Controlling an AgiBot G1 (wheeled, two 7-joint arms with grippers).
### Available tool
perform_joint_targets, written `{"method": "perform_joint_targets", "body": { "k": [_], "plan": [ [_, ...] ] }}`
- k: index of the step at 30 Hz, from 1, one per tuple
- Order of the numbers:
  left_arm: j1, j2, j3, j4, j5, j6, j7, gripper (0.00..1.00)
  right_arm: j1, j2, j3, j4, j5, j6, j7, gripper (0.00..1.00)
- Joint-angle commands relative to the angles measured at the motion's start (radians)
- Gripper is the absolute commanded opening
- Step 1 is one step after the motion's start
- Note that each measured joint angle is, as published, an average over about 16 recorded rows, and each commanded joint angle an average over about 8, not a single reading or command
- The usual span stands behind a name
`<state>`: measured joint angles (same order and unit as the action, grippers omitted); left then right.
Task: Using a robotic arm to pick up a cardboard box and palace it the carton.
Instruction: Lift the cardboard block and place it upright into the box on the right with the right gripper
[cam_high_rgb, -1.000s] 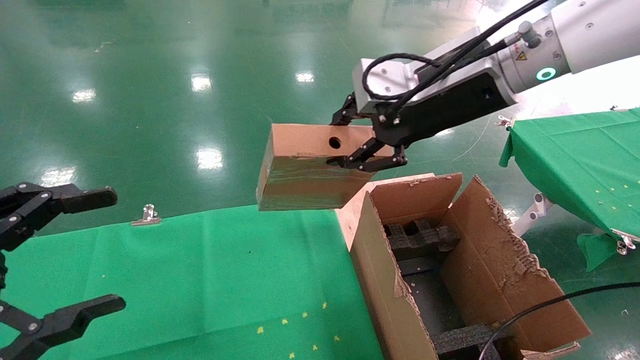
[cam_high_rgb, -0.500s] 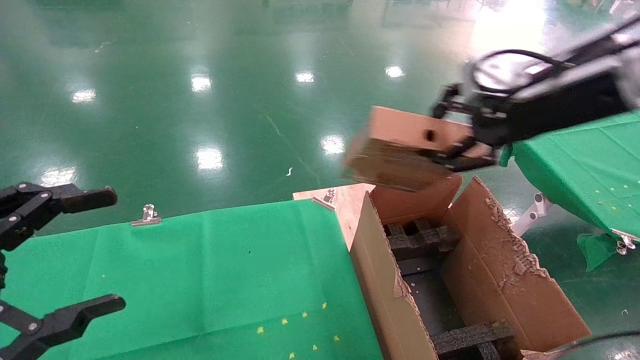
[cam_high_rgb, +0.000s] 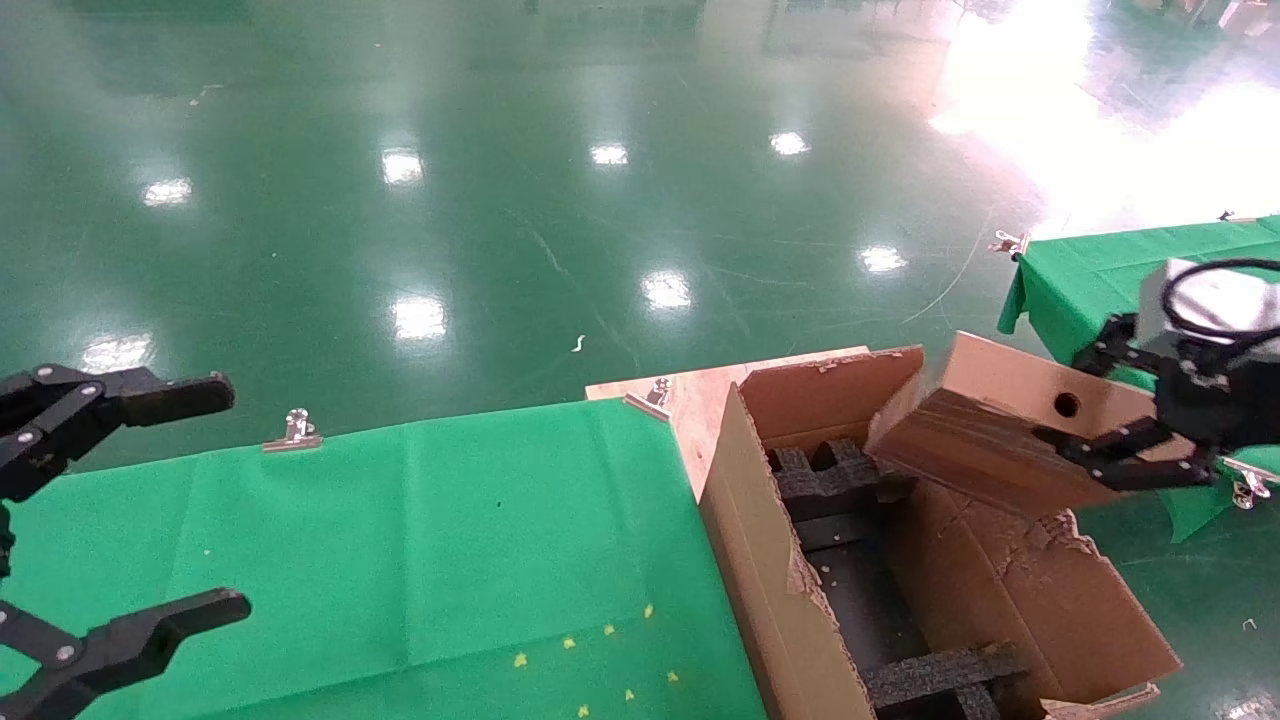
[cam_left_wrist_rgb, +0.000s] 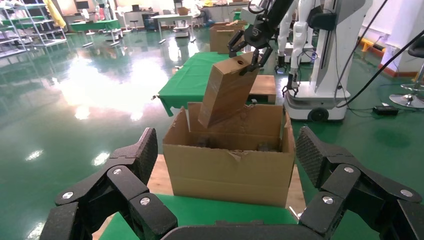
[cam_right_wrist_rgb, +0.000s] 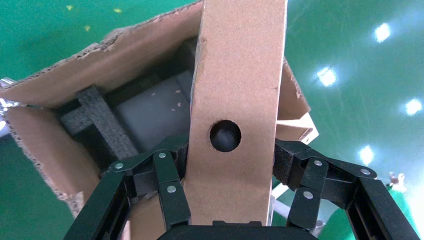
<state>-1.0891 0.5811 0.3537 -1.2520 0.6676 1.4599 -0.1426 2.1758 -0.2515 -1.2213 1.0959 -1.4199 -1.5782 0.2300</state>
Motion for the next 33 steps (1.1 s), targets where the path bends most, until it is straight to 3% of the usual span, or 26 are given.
{"method": "perform_joint_targets", "body": {
  "k": [1,9,13,18,27,33],
  "plan": [
    [0.0,0.0,0.0,0.0,0.0,0.0,0.0,1.0,0.001,0.036,-0.013,0.027,0.006,0.005,0.024,0.0],
    [0.0,0.0,0.0,0.0,0.0,0.0,0.0,1.0,-0.005,0.044,-0.02,0.031,0.013,0.016,0.038,0.0],
    [0.0,0.0,0.0,0.0,0.0,0.0,0.0,1.0,-0.034,0.049,-0.033,0.014,0.035,0.059,0.105,0.0],
    [0.0,0.0,0.0,0.0,0.0,0.0,0.0,1.0,-0.106,0.076,-0.066,0.018,0.069,0.175,0.294,0.0],
    [0.0,0.0,0.0,0.0,0.0,0.0,0.0,1.0,-0.22,0.16,-0.133,0.144,0.078,0.425,0.717,0.0],
    [0.0,0.0,0.0,0.0,-0.001,0.0,0.0,1.0,-0.255,0.184,-0.159,0.195,0.082,0.492,0.813,0.0]
  ]
}}
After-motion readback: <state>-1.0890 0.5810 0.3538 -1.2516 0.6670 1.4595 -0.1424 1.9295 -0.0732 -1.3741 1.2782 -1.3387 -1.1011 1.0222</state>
